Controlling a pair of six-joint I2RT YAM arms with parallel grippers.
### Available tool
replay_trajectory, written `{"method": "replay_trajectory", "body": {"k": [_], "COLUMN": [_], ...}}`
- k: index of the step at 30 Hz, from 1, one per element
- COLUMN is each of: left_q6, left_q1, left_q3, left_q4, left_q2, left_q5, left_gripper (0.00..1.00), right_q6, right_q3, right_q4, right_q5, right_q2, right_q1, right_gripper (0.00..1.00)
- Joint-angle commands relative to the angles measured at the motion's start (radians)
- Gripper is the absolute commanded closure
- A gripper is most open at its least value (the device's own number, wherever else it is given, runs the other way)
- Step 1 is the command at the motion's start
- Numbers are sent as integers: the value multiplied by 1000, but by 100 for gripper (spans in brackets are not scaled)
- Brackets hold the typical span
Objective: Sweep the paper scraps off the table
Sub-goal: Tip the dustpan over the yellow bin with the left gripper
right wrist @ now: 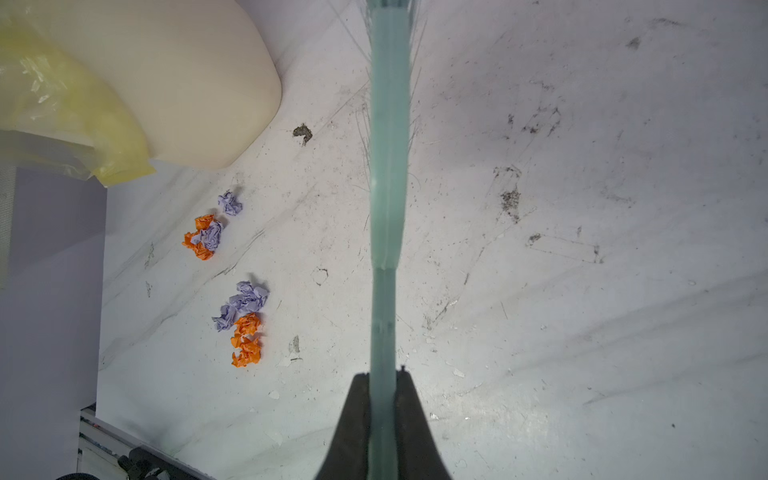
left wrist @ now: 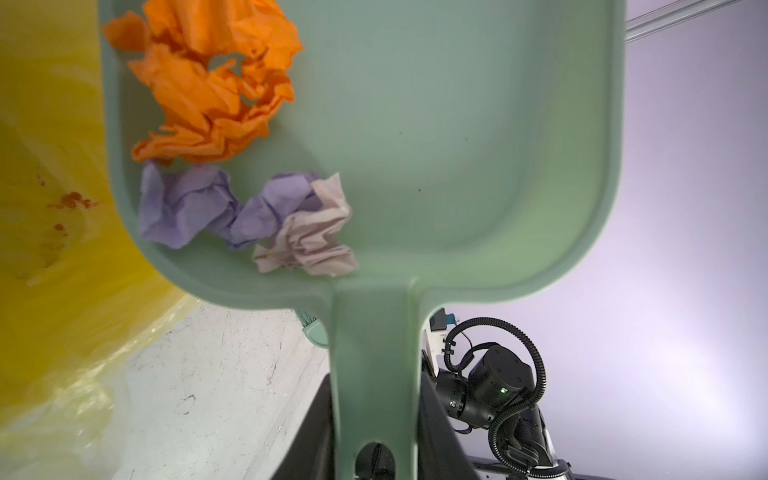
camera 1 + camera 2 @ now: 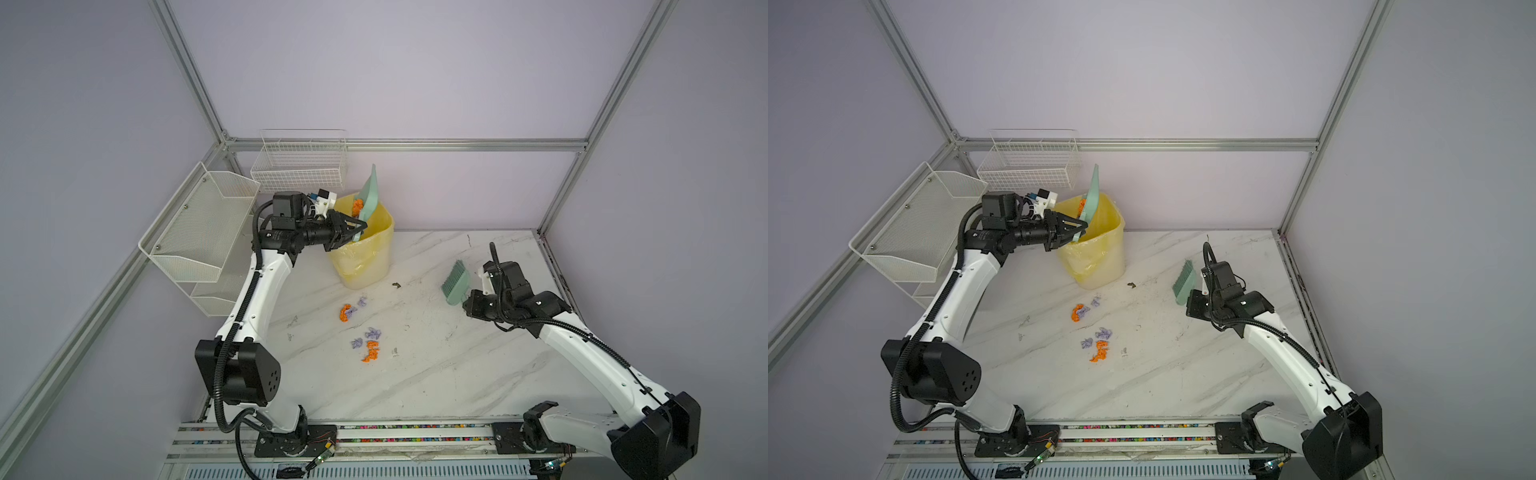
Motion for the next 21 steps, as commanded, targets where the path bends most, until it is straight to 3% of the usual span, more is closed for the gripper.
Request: {"method": "replay_trajectory", "body": {"k": [1, 10, 17, 21], "left_q6": [-53, -141, -539, -663], "left_q1": [14, 40, 67, 75], "left_q3": [-54, -113, -278, -321], "left_q4": [108, 215, 742, 913], "left_q2": [-35, -51, -57, -45], "left_q5": [58, 109, 194, 217], "left_gripper": [90, 90, 90, 90], "right_q6": [7, 14, 14, 15], "right_q3": [-20, -16, -18, -13], "right_q4": [13, 18, 20, 16], "right_q5": [3, -28, -27, -25], "right_q2": [-29, -40, -36, -36], "right_q1": [-4, -4, -5, -4], "right_gripper": [100, 100, 100, 100]}}
